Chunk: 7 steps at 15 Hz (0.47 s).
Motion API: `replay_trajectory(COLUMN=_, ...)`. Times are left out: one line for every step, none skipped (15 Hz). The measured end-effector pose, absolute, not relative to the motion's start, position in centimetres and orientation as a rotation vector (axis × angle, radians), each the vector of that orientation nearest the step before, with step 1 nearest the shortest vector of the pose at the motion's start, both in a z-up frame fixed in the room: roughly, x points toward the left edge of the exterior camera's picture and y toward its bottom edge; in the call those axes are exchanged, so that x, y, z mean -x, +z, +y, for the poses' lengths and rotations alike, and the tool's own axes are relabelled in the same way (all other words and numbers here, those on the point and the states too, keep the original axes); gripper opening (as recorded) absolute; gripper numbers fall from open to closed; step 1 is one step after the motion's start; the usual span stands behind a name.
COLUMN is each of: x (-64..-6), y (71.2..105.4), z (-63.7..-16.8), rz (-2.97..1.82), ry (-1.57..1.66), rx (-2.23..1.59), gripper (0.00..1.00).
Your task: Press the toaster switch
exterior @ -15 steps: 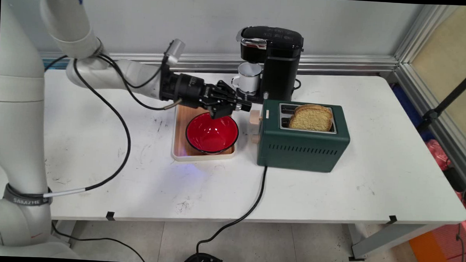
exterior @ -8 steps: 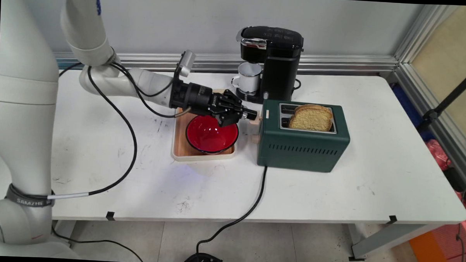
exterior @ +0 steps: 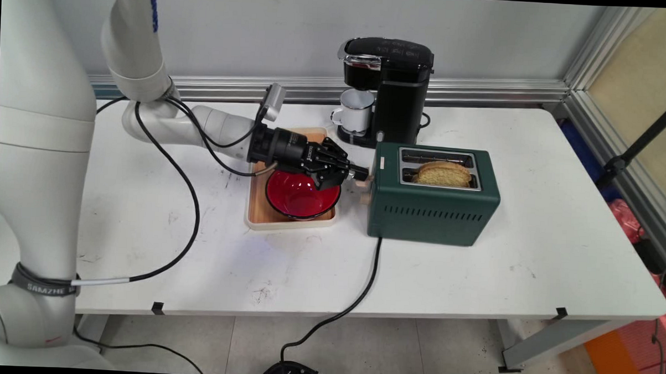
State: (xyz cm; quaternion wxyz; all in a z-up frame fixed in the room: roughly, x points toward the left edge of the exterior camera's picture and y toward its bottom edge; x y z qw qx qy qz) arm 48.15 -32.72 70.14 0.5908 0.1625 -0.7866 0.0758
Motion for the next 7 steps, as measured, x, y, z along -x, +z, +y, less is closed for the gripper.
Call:
replay_trajectory(x=-48.2, y=70.0, z=-32.7, rz=-1.833, ry=0.176, rx=-0.379, gripper=0.00)
replay_trajectory(x=-48.3, y=69.8, z=-32.7, rz=-1.838, ry=0.176, rx=-0.380, gripper=0.00)
replay_trajectory(x=-48.4, y=69.6, z=-32.6, rz=-1.842, ry=0.175, rx=-0.381, gripper=0.00)
replay_trajectory(x=-48.6, y=69.4, z=-32.6, rz=-1.847, ry=0.176, rx=-0.382, gripper=0.00)
replay_trajectory(x=-48.8, y=69.3, z=-32.5, rz=-1.852, ry=0.176, rx=-0.384, gripper=0.00)
replay_trajectory(x=-49.1, y=69.1, z=-32.4, rz=-1.857, ry=0.176, rx=-0.385, gripper=0.00)
replay_trajectory(x=-49.3, y=68.9, z=-32.3, rz=-1.863, ry=0.177, rx=-0.386, gripper=0.00)
